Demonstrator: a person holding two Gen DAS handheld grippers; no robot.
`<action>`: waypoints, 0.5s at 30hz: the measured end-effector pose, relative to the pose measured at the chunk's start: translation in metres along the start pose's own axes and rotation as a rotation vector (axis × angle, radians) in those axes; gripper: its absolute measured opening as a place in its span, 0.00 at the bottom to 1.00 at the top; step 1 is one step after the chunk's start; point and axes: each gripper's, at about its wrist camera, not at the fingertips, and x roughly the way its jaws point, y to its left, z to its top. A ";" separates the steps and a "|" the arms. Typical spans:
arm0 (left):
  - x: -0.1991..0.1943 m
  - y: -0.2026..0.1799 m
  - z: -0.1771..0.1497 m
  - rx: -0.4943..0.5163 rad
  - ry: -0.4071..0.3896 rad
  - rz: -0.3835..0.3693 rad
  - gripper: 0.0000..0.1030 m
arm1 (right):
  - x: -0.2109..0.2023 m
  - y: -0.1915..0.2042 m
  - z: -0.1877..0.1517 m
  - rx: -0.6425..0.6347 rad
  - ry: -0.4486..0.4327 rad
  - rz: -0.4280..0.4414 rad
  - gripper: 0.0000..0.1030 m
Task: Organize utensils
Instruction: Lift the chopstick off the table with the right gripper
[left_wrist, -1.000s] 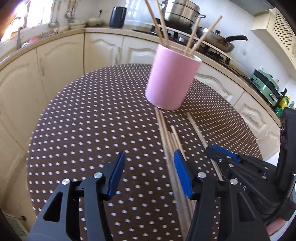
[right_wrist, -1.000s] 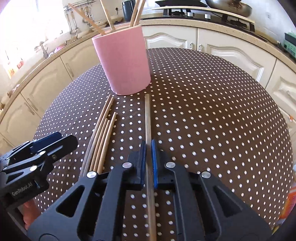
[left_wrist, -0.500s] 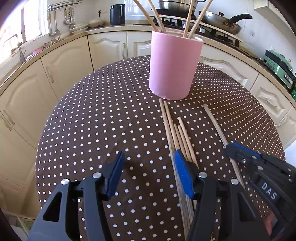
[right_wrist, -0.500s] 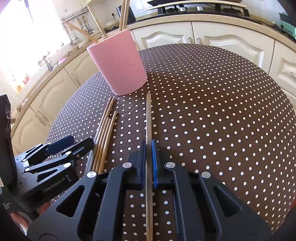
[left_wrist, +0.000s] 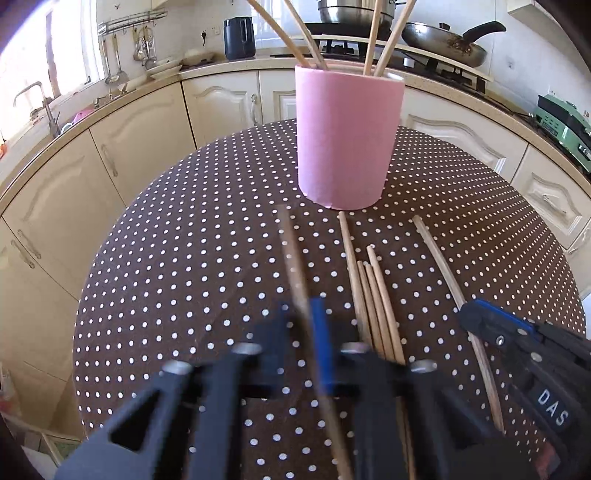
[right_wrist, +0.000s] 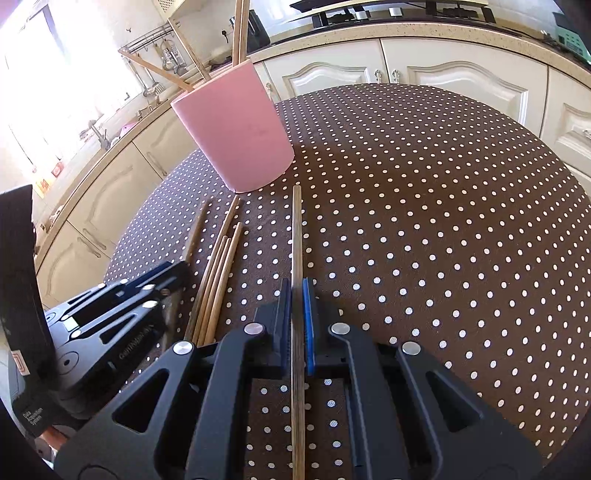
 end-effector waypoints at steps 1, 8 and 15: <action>-0.001 0.001 -0.001 0.001 -0.001 -0.008 0.07 | 0.000 0.000 0.000 0.000 0.000 -0.001 0.07; -0.023 0.011 -0.028 0.052 0.005 -0.108 0.06 | -0.007 -0.001 -0.007 -0.002 -0.001 -0.004 0.07; -0.035 0.017 -0.044 0.055 0.003 -0.114 0.07 | -0.019 0.012 -0.023 -0.071 0.002 -0.073 0.07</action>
